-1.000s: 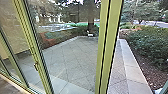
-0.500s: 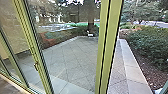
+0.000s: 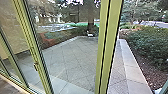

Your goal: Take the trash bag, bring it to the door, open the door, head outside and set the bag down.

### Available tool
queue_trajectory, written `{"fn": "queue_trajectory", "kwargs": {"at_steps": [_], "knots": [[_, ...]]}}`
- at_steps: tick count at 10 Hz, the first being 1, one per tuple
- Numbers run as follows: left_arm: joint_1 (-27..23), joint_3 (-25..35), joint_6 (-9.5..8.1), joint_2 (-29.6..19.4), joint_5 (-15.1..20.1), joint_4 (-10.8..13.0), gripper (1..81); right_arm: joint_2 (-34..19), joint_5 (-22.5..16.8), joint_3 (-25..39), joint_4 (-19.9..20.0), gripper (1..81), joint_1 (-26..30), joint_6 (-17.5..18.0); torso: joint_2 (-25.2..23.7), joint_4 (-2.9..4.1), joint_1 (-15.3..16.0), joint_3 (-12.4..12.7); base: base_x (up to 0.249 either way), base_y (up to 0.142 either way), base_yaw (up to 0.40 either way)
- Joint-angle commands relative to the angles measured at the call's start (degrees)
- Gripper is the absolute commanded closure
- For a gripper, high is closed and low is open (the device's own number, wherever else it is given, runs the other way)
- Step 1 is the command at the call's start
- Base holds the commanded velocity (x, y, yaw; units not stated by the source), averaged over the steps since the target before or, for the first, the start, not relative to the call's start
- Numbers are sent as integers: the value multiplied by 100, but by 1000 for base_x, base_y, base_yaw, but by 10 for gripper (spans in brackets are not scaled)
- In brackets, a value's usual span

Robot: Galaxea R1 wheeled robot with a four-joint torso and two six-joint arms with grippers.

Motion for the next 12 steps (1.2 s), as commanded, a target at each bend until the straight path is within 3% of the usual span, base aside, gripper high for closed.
{"fn": "queue_trajectory", "kwargs": {"at_steps": [1,12], "knots": [[-258,10,44,-37,440,20,811,-17,-309,22,-47,10,175,-17,0,0,0,0,0,0,-180],[-258,10,44,-64,440,-6,811,44,-318,13,-82,10,219,-17,-2,0,-2,0,0,0,-182]]}}
